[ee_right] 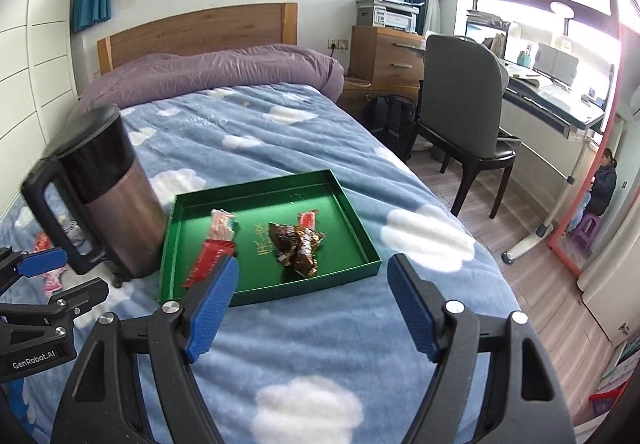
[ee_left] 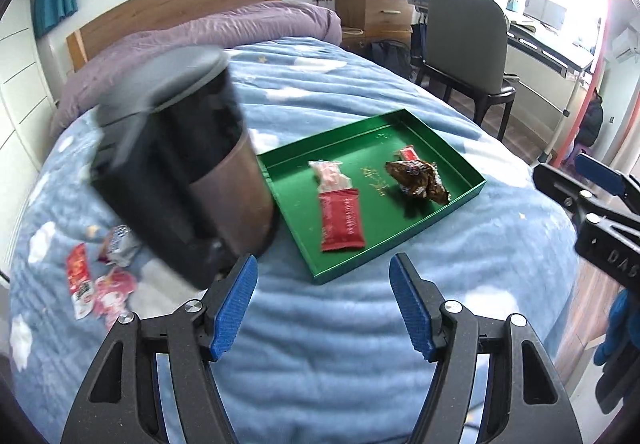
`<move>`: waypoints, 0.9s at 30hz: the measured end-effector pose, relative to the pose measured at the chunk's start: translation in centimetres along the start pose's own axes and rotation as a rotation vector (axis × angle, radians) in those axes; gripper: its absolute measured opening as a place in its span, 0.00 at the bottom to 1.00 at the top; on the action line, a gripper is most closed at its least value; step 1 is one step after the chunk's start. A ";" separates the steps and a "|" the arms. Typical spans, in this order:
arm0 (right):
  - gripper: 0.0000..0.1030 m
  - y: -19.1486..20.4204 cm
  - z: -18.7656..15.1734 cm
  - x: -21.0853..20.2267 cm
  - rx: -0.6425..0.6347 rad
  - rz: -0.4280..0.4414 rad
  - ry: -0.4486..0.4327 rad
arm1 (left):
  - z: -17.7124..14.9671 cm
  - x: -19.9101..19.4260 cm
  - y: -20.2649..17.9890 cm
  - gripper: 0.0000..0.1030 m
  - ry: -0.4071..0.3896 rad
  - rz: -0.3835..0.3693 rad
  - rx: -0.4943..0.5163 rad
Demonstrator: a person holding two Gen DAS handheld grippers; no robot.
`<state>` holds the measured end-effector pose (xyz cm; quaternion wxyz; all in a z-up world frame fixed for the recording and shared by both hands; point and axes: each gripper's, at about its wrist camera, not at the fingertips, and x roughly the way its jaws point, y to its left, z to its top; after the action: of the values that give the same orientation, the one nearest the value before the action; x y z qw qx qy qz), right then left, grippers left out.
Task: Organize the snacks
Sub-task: 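Move both tools back from the tray toward the snacks on the blanket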
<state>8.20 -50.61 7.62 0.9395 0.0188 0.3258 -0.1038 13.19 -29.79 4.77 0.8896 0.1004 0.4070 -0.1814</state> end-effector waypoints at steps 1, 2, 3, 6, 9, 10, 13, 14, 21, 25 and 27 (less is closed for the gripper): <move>0.98 0.4 0.0 -0.8 -0.001 0.004 -0.008 | -0.3 -0.6 0.5 0.61 -0.004 0.003 -0.004; 0.98 0.8 0.0 -1.4 -0.001 0.007 -0.014 | -0.6 -1.2 0.9 0.61 -0.009 0.008 -0.006; 0.98 1.1 -0.1 -2.1 0.000 0.012 -0.020 | -0.9 -2.0 1.4 0.61 -0.016 0.011 -0.008; 0.98 1.9 -0.5 -3.6 0.008 0.028 -0.030 | -1.4 -3.2 2.5 0.61 -0.030 0.006 -0.024; 0.98 2.1 -1.2 -4.4 0.025 0.031 -0.031 | -1.3 -3.2 2.5 0.61 -0.026 -0.002 -0.024; 0.98 2.0 -1.5 -4.5 0.031 0.035 -0.029 | -1.2 -3.1 2.2 0.61 -0.028 -0.001 -0.019; 0.98 1.4 -2.4 -3.8 0.043 0.036 -0.010 | -0.6 -2.0 1.2 0.61 -0.023 -0.013 -0.009; 0.98 1.0 -2.7 -3.5 0.048 0.036 -0.005 | -0.4 -1.4 0.8 0.61 -0.020 -0.018 -0.004; 0.98 -3.1 -4.0 0.8 0.126 0.023 0.042 | 0.8 2.6 -1.9 0.61 0.002 -0.030 0.024; 0.98 -4.0 -5.1 2.4 0.146 0.022 0.071 | 0.0 3.9 -2.3 0.61 0.026 -0.022 0.034; 0.98 -3.8 -5.9 2.8 0.150 0.032 0.085 | -0.5 4.1 -2.3 0.61 0.041 -0.019 0.035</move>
<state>6.01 -54.22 1.40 0.9223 0.0987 0.3564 -0.1122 14.36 -32.72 1.25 0.8775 0.1158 0.4227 -0.1950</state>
